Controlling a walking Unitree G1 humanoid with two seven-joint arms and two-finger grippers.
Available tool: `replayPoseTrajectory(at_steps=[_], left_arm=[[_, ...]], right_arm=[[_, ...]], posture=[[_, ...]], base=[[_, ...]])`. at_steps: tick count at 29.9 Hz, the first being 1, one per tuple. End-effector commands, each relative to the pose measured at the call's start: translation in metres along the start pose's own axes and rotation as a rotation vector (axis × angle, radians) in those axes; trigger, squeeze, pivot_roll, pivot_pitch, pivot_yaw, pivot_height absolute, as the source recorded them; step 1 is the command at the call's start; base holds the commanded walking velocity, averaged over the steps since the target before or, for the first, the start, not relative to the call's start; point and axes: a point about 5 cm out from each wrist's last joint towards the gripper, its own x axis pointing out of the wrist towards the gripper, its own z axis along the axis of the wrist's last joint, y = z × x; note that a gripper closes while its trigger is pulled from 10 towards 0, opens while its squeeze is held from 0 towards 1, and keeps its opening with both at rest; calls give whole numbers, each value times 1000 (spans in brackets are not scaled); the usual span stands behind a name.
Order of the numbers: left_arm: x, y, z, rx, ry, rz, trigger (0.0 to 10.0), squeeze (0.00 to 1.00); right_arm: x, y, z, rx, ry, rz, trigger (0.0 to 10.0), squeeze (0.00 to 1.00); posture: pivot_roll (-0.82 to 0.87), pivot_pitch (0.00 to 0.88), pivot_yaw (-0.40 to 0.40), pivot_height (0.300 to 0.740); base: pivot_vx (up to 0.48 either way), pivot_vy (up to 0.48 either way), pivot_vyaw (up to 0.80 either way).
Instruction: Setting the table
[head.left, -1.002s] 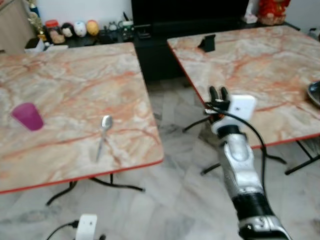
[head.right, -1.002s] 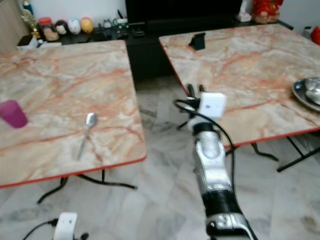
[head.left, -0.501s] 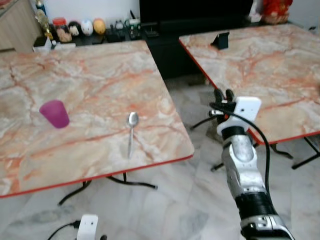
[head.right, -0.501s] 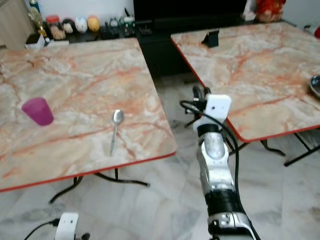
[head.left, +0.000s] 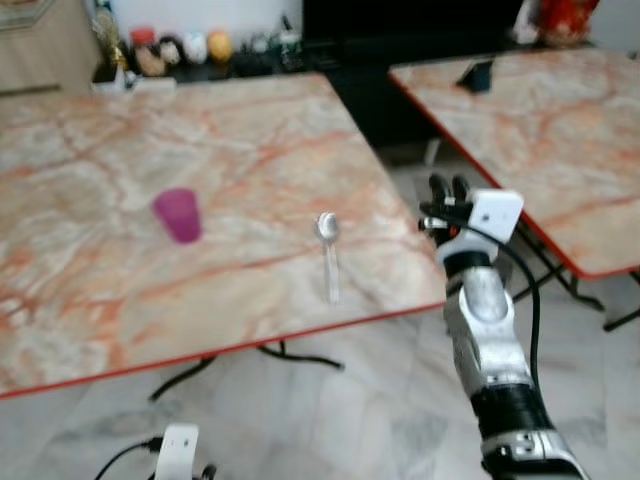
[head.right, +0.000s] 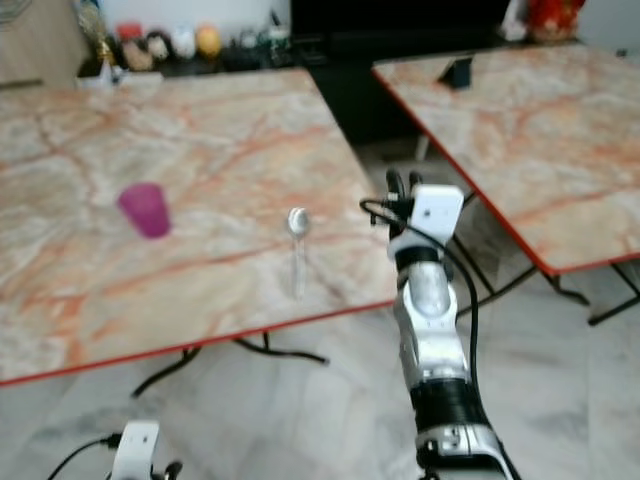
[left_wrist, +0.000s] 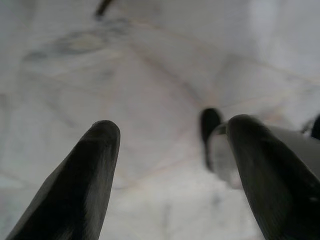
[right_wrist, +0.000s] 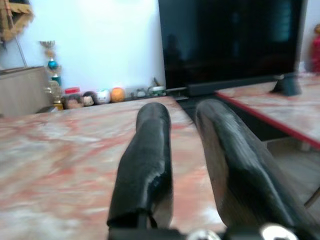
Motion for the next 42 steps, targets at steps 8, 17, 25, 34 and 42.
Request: replayPoseTrajectory(at_steps=[8, 17, 25, 34, 42], left_arm=[[-1, -5, -5, -2, 20, -13, 10000, 0], [-1, -6, -5, 4, 13, -17, 10000, 0], [-1, -6, -5, 4, 18, -17, 10000, 0], [-1, -6, -6, 9, 21, -18, 10000, 0], [-1, -6, -6, 9, 22, -21, 10000, 0]], right_arm=[[0, -13, 2, -11, -8, -40, 10000, 0], [0, -14, 1, -11, -5, -42, 10000, 0], [-1, -14, 0, -21, 0, -40, 10000, 0], [-5, -16, -3, -6, 6, -49, 10000, 0], [-5, -16, -4, -20, 12, -45, 10000, 0]], posture=[[-31, 35, 2, 740], [-30, 35, 1, 740], [-28, 34, 0, 740], [-33, 18, -4, 740], [-32, 22, -7, 740]], base=[[0, 320, 0], [0, 0, 0], [0, 0, 0], [156, 0, 297], [295, 0, 0]])
